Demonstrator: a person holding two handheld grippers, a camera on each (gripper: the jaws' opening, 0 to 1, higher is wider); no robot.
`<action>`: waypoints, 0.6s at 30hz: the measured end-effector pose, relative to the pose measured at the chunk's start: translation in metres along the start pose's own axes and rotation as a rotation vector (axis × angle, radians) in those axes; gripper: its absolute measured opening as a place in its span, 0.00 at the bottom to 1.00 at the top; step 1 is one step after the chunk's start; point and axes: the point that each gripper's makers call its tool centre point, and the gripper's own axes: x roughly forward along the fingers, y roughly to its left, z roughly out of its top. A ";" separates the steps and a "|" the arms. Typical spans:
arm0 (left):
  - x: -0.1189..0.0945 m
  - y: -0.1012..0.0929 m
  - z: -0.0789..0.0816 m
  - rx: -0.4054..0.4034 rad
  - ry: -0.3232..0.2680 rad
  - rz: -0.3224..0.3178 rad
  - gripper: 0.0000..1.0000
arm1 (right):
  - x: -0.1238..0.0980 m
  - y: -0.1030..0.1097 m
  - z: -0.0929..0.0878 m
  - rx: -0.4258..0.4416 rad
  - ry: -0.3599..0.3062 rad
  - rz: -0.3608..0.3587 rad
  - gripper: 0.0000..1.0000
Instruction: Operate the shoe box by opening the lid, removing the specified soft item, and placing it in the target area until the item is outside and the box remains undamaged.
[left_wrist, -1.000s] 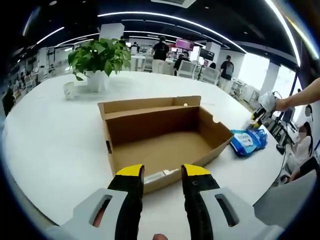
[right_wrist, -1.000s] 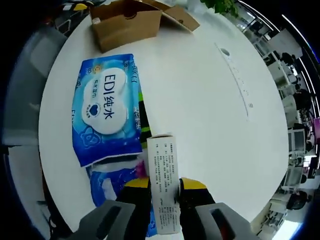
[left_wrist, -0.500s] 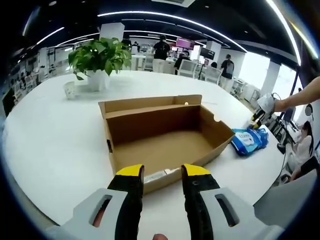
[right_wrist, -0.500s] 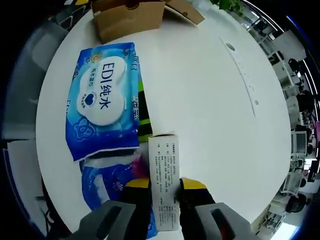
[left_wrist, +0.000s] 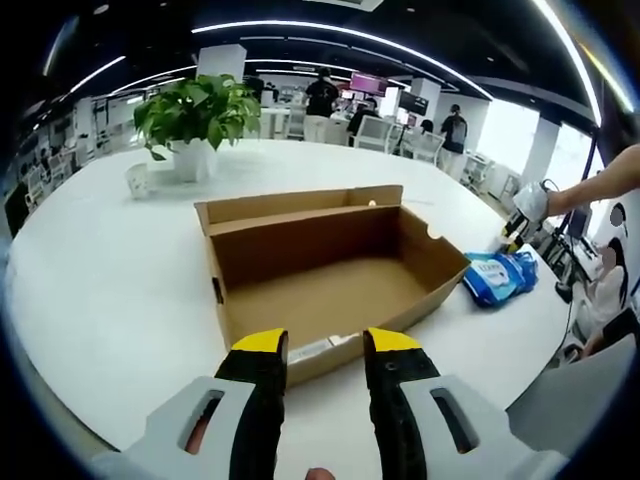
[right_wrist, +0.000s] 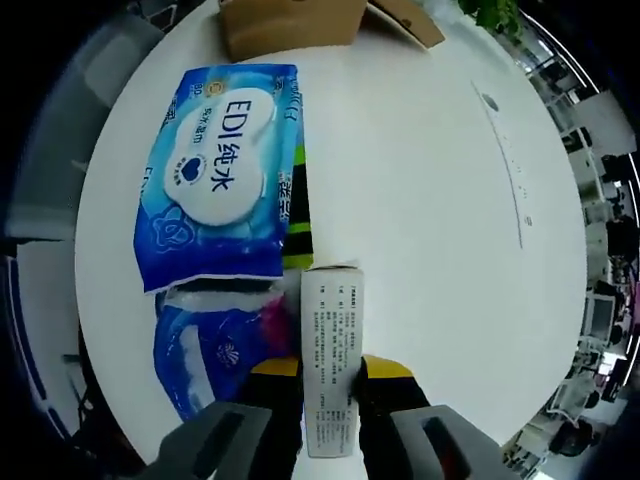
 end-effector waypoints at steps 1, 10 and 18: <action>0.000 0.000 0.000 -0.002 -0.001 0.000 0.30 | -0.001 0.000 0.000 0.002 0.006 -0.005 0.17; -0.001 -0.002 0.000 0.001 0.000 -0.004 0.30 | -0.018 0.000 0.000 0.022 0.011 -0.039 0.22; 0.000 -0.003 0.002 0.000 -0.008 -0.016 0.30 | -0.038 0.000 0.005 0.087 -0.024 -0.088 0.22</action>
